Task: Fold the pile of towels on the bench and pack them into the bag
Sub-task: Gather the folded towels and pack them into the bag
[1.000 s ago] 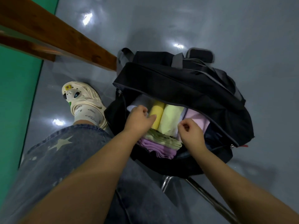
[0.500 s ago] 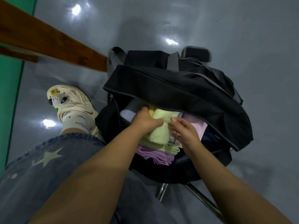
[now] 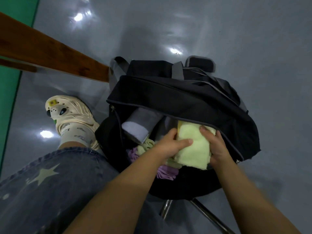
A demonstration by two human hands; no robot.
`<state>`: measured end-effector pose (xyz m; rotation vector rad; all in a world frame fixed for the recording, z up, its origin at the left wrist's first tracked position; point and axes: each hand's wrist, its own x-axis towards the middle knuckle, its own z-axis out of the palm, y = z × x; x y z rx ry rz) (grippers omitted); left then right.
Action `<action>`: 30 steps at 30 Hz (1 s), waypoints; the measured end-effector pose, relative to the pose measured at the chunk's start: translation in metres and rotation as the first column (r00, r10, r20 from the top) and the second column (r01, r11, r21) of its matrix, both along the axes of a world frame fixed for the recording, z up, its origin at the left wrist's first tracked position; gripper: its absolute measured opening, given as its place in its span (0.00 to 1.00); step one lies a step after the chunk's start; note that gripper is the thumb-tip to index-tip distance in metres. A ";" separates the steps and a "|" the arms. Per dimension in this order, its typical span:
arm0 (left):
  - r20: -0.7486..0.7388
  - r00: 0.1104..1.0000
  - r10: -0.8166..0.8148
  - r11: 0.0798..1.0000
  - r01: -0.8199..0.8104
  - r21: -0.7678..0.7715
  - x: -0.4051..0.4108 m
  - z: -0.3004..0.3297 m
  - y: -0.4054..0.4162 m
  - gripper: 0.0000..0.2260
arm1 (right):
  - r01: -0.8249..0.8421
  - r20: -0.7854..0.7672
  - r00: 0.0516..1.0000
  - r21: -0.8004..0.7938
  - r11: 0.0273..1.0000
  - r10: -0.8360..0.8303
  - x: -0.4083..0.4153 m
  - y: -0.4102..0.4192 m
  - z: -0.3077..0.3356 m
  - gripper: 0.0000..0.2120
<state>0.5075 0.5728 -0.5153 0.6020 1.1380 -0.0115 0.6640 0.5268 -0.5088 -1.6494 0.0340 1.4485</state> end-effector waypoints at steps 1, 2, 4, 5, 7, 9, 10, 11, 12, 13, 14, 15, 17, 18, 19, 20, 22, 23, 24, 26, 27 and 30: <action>-0.029 1.000 0.003 1.000 -0.002 0.029 0.002 -0.005 0.000 0.28 | 0.012 0.022 1.000 -0.022 1.000 -0.011 -0.002 0.001 -0.001 0.38; -0.070 0.997 -0.025 0.998 0.029 0.055 0.002 -0.009 -0.001 0.31 | 0.023 0.046 0.999 -0.051 0.998 -0.021 -0.005 0.001 -0.004 0.32; -0.138 0.985 -0.107 0.987 0.122 0.102 -0.003 -0.017 -0.005 0.35 | 0.052 0.108 0.994 -0.152 0.987 -0.036 -0.009 -0.001 -0.016 0.26; -0.147 0.978 -0.150 0.980 0.166 0.105 -0.006 -0.018 -0.008 0.34 | 0.074 0.141 0.989 -0.201 0.977 -0.046 -0.009 -0.003 -0.023 0.27; -0.138 0.965 -0.223 0.968 0.236 0.086 -0.013 -0.019 -0.014 0.30 | 0.079 0.214 0.976 -0.254 0.964 -0.023 -0.009 -0.001 -0.030 0.32; -0.128 0.960 -0.251 0.963 0.261 0.068 -0.019 -0.013 -0.014 0.27 | 0.017 0.257 0.964 -0.293 0.956 0.061 -0.009 0.004 -0.027 0.36; -0.134 0.960 -0.247 0.964 0.257 0.064 -0.020 -0.006 -0.011 0.26 | -0.001 0.272 0.958 -0.310 0.951 0.090 -0.009 0.004 -0.025 0.36; -0.154 0.959 -0.236 0.967 0.248 0.064 -0.023 0.002 -0.008 0.25 | -0.008 0.288 0.952 -0.317 0.948 0.105 -0.008 0.002 -0.022 0.35; -0.175 0.958 -0.226 0.968 0.241 0.069 -0.025 0.012 -0.004 0.24 | -0.012 0.313 0.942 -0.332 0.943 0.122 -0.009 -0.002 -0.017 0.33; -0.195 0.959 -0.204 0.970 0.225 0.094 -0.028 0.025 -0.001 0.24 | -0.029 0.333 0.931 -0.338 0.941 0.149 -0.011 -0.007 -0.010 0.30; -0.197 0.965 -0.175 0.974 0.199 0.112 -0.030 0.038 0.001 0.23 | -0.052 0.352 0.917 -0.361 0.931 0.187 -0.014 -0.013 -0.006 0.26; -0.197 0.971 -0.138 0.979 0.163 0.120 -0.032 0.050 0.001 0.22 | -0.072 0.355 0.910 -0.371 0.926 0.213 -0.018 -0.017 -0.001 0.23; -0.203 0.977 -0.061 0.989 0.087 0.121 -0.039 0.080 -0.003 0.20 | -0.099 0.311 0.925 -0.358 0.929 0.219 -0.026 -0.025 0.017 0.19; -0.202 0.979 -0.024 0.991 0.050 0.125 -0.044 0.098 -0.004 0.19 | -0.098 0.255 0.948 -0.340 0.935 0.192 -0.031 -0.024 0.032 0.18; -0.192 0.981 0.017 0.992 0.007 0.124 -0.047 0.110 -0.005 0.18 | -0.101 0.201 0.964 -0.330 0.939 0.175 -0.034 -0.021 0.046 0.18; -0.179 0.981 0.070 0.991 -0.048 0.126 -0.051 0.124 -0.006 0.17 | -0.114 0.167 0.971 -0.312 0.943 0.173 -0.038 -0.017 0.060 0.19; -0.148 0.964 0.220 0.966 -0.194 0.173 -0.064 0.158 -0.011 0.12 | -0.170 0.161 0.964 -0.230 0.958 0.210 -0.045 -0.005 0.097 0.17; -0.117 0.949 0.293 0.941 -0.265 0.211 -0.072 0.180 -0.014 0.09 | -0.214 0.156 0.958 -0.169 0.962 0.240 -0.049 0.002 0.119 0.13; -0.080 0.934 0.348 0.917 -0.321 0.238 -0.078 0.198 -0.016 0.07 | -0.249 0.146 0.953 -0.119 0.961 0.265 -0.054 0.009 0.137 0.09; 0.001 0.905 0.425 0.860 -0.405 0.310 -0.092 0.237 -0.025 0.05 | -0.336 0.114 0.935 -0.006 0.942 0.335 -0.074 0.020 0.177 0.03; 0.040 0.888 0.458 0.830 -0.443 0.340 -0.098 0.253 -0.029 0.06 | -0.376 0.094 0.924 0.050 0.925 0.371 -0.085 0.024 0.194 0.04; 0.135 0.837 0.530 0.728 -0.531 0.434 -0.119 0.304 -0.042 0.09 | -0.524 0.085 0.851 0.176 0.833 0.518 -0.126 0.031 0.249 0.03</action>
